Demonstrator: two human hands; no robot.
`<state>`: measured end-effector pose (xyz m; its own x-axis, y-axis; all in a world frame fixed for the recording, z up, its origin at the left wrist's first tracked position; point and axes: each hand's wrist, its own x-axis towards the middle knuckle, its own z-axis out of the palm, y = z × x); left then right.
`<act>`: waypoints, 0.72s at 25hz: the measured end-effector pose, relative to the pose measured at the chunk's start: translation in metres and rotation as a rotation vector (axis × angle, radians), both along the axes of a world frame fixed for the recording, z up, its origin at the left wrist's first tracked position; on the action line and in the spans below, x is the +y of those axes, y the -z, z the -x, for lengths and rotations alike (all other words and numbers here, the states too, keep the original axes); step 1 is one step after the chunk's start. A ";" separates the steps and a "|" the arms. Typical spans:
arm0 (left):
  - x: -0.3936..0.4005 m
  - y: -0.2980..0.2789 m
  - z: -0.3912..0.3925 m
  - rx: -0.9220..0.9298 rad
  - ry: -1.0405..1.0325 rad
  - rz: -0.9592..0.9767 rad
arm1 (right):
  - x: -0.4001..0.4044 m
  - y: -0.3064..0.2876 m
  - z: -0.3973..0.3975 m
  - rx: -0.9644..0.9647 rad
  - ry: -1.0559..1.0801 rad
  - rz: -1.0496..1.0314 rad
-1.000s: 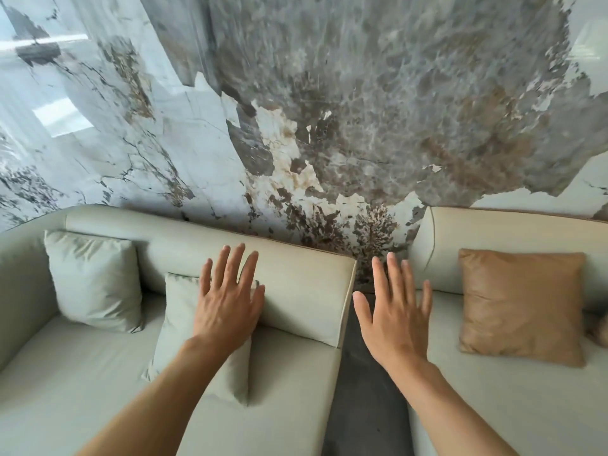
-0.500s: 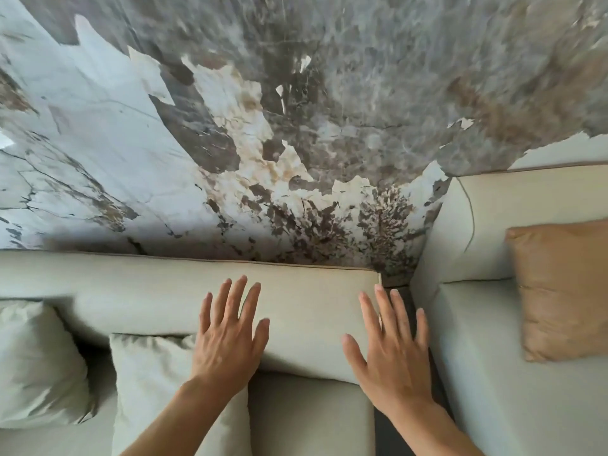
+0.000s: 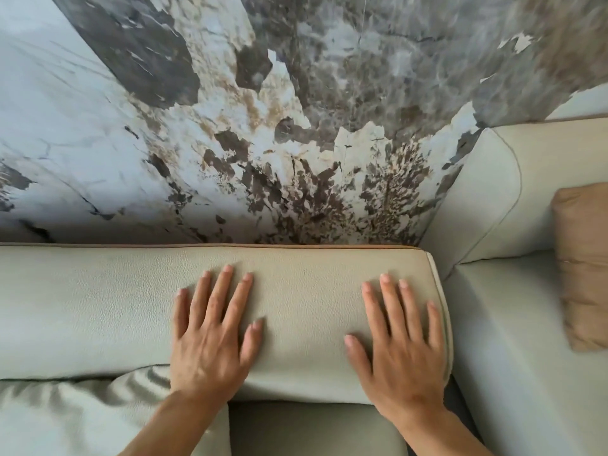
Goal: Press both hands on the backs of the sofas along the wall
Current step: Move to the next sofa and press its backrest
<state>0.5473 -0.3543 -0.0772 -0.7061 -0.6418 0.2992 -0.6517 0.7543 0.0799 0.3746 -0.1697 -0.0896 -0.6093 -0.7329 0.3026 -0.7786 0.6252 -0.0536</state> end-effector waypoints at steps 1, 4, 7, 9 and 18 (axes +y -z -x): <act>-0.003 0.006 0.002 0.023 0.000 0.052 | -0.002 0.006 0.002 0.035 0.009 0.007; -0.009 0.022 0.004 0.077 -0.012 0.184 | -0.005 0.018 0.006 0.107 0.028 0.017; -0.015 0.029 0.008 0.101 -0.022 0.259 | -0.010 0.023 0.011 0.148 0.036 0.030; -0.020 0.031 0.014 0.107 -0.036 0.282 | -0.016 0.023 0.017 0.154 0.033 0.037; -0.040 0.029 0.040 0.116 -0.075 0.302 | -0.045 0.021 0.048 0.164 -0.011 0.061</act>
<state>0.5069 -0.3947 -0.1063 -0.6105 -0.5605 0.5596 -0.7058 0.7055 -0.0634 0.3269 -0.2146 -0.1109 -0.5403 -0.7163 0.4415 -0.7867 0.6163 0.0371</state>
